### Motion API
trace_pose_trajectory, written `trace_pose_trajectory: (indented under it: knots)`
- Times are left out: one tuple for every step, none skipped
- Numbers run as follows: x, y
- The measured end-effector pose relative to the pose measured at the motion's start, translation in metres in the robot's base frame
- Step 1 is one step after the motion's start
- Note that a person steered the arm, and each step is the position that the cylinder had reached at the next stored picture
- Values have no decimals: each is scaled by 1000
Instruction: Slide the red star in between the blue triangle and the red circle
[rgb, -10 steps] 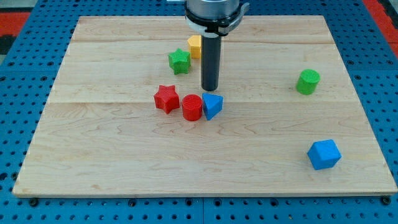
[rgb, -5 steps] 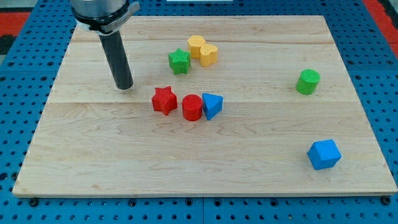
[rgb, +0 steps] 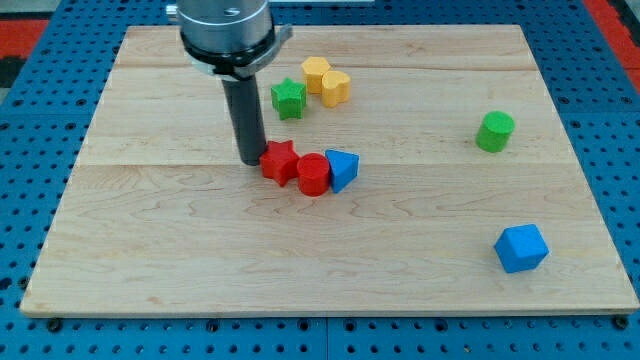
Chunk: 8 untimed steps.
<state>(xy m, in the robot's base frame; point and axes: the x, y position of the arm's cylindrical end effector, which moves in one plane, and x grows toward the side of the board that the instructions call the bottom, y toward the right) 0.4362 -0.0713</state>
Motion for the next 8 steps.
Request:
trace_pose_trajectory:
  knots:
    - [0,28]
    - [0,28]
    - [17,36]
    - [42,50]
    - [61,67]
    - [72,84]
    - [72,84]
    - [46,75]
